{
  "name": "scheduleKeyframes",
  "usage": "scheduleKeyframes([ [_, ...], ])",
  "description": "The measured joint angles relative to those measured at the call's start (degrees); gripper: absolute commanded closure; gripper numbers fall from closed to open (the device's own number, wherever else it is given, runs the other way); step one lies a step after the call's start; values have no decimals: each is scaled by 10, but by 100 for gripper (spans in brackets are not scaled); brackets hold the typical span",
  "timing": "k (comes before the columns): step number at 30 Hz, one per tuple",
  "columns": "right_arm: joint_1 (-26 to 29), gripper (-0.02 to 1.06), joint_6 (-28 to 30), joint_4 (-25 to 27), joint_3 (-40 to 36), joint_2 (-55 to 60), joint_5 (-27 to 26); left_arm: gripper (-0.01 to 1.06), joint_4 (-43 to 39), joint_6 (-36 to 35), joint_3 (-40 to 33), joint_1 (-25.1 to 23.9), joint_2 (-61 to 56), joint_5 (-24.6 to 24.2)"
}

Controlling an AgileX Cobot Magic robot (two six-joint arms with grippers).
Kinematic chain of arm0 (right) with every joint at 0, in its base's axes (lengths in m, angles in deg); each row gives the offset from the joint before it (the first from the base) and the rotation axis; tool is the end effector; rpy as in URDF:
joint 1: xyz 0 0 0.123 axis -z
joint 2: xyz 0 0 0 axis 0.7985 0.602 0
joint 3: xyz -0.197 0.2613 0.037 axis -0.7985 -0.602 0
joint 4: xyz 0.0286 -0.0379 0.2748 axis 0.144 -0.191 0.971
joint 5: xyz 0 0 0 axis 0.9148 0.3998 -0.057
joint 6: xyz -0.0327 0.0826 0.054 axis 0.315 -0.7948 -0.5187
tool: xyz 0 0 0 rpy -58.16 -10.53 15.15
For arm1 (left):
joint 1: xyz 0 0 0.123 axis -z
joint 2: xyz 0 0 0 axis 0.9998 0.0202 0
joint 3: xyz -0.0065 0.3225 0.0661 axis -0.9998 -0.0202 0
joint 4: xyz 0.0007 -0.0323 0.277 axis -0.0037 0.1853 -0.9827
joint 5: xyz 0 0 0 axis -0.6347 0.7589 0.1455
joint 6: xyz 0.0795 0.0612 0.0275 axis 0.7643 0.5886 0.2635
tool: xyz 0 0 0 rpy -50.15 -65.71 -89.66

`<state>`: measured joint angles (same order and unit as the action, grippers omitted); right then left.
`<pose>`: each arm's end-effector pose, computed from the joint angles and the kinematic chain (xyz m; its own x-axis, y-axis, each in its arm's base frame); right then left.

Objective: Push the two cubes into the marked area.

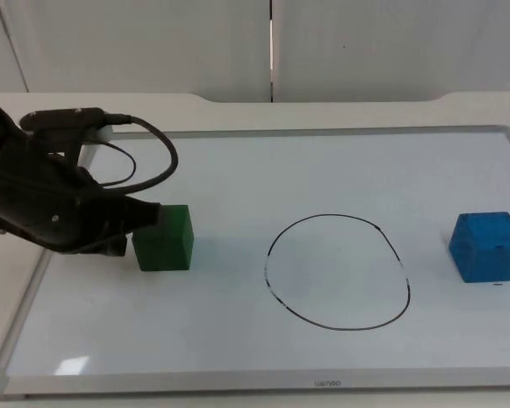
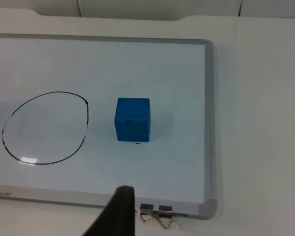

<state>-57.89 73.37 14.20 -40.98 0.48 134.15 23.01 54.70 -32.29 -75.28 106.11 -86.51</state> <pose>-0.0170 -0.0008 0.2895 -0.4579 -0.0277 -0.8886 -0.0858 0.9962 0.0131 0.3515 -0.0943 0.0958 -0.8801 0.0423 -0.4730 0.1321 0.9785 -0.1582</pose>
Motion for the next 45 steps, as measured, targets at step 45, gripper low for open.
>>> scheduleKeyframes([
  [45,0,-1,1,0,0,0,0,105,4,0,34,62,7,16],
])
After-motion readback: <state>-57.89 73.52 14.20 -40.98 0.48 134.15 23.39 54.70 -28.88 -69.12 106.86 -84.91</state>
